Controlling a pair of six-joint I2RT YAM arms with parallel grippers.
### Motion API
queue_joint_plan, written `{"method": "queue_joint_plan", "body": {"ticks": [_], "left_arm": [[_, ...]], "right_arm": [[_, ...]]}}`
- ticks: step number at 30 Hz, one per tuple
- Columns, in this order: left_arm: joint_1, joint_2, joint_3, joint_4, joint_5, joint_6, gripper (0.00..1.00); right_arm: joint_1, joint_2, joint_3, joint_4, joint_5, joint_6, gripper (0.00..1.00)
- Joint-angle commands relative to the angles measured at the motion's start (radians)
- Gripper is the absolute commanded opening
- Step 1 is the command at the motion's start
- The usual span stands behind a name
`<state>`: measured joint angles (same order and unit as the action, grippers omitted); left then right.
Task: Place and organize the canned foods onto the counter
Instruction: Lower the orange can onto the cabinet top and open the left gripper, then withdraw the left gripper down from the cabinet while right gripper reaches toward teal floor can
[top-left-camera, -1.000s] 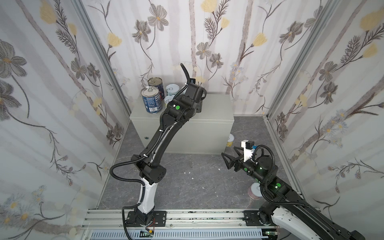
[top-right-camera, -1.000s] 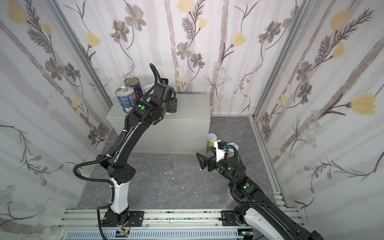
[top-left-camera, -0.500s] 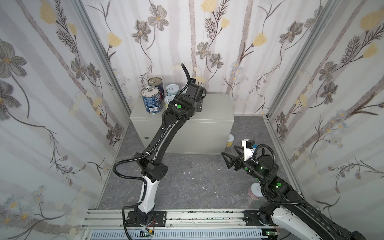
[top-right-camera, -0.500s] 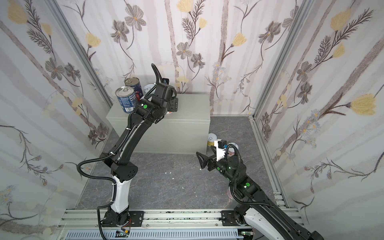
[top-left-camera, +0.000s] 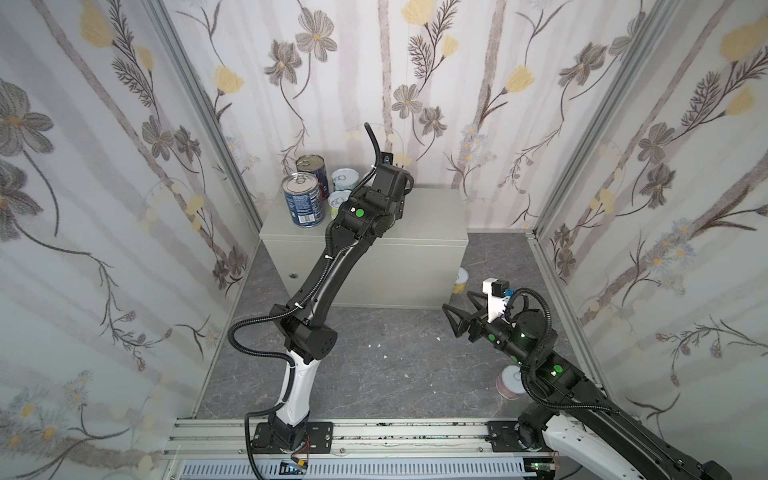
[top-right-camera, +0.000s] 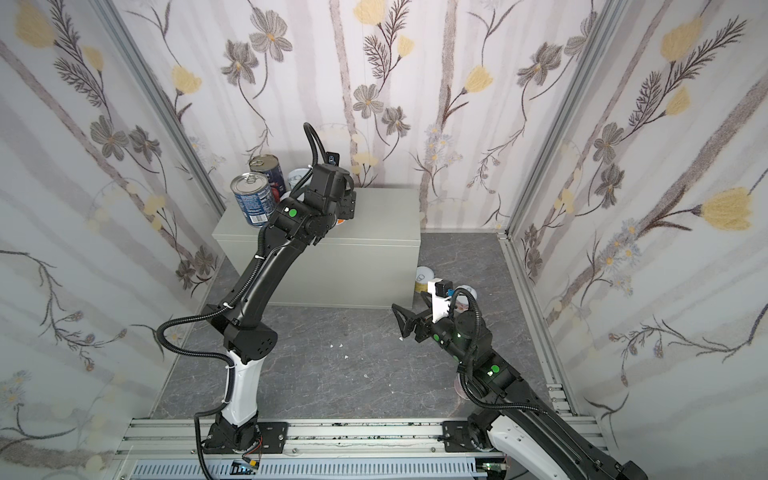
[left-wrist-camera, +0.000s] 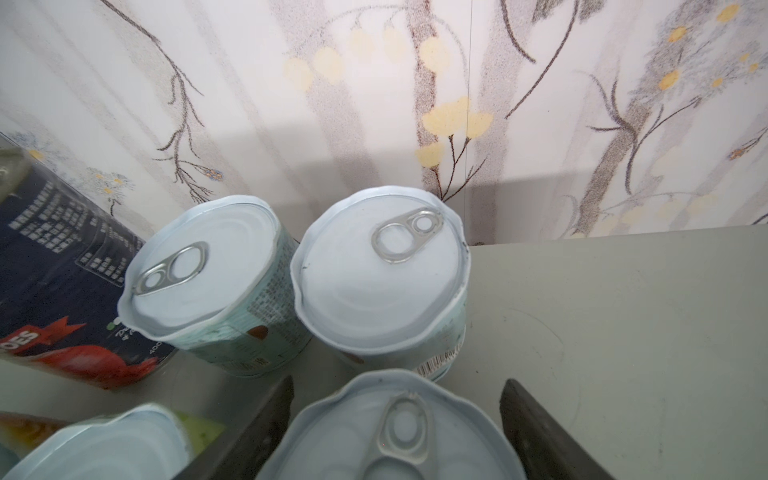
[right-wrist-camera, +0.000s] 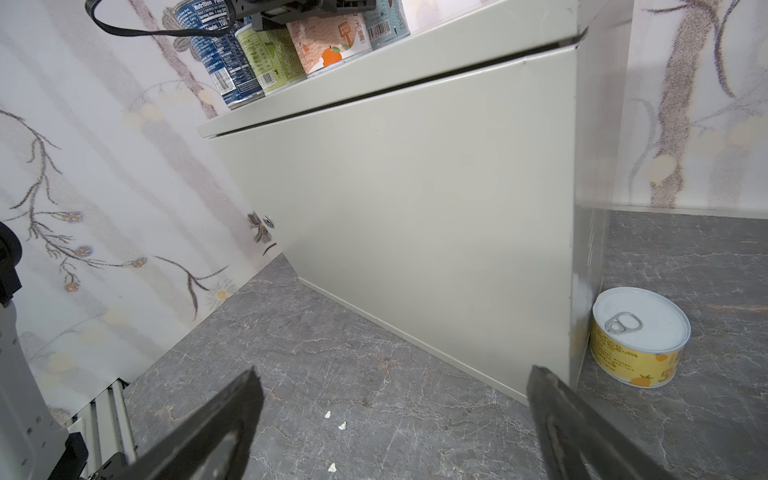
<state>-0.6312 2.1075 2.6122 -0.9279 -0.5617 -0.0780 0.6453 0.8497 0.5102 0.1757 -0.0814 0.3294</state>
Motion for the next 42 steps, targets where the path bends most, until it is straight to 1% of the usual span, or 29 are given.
{"method": "queue_joint_plan", "body": {"ticks": [1,4,7,13,19,24,30,34,36,42], "left_arm": [[0.001,0.009,0.009,0.043,-0.034,0.027,0.82],[0.001,0.015,0.009,0.047,-0.032,0.032,0.88],[0.001,0.013,0.009,0.062,-0.021,0.039,0.91],[0.001,-0.009,0.017,0.100,-0.022,0.052,0.93],[-0.022,-0.058,0.027,0.167,-0.024,0.066,0.94],[-0.056,-0.112,0.026,0.216,-0.041,0.091,0.94],[-0.109,-0.183,0.011,0.223,-0.071,0.113,0.95],[-0.164,-0.278,-0.093,0.224,-0.076,0.117,1.00],[-0.186,-0.339,-0.172,0.224,-0.075,0.102,1.00],[-0.215,-0.548,-0.464,0.226,-0.016,-0.028,1.00]], "right_arm": [[0.001,0.005,0.001,0.007,-0.011,-0.004,1.00],[0.001,0.003,0.001,0.007,-0.011,-0.003,1.00],[0.001,-0.003,0.002,0.004,-0.011,0.002,1.00],[0.002,-0.021,0.024,-0.025,-0.011,0.007,1.00],[0.003,-0.054,0.051,-0.080,0.001,0.013,1.00],[0.002,-0.101,0.075,-0.153,0.041,0.027,1.00],[0.001,-0.152,0.105,-0.244,0.097,0.059,1.00],[0.001,-0.176,0.128,-0.314,0.156,0.104,1.00],[-0.001,-0.189,0.138,-0.349,0.192,0.126,1.00],[-0.006,-0.245,0.144,-0.471,0.293,0.180,1.00]]}}
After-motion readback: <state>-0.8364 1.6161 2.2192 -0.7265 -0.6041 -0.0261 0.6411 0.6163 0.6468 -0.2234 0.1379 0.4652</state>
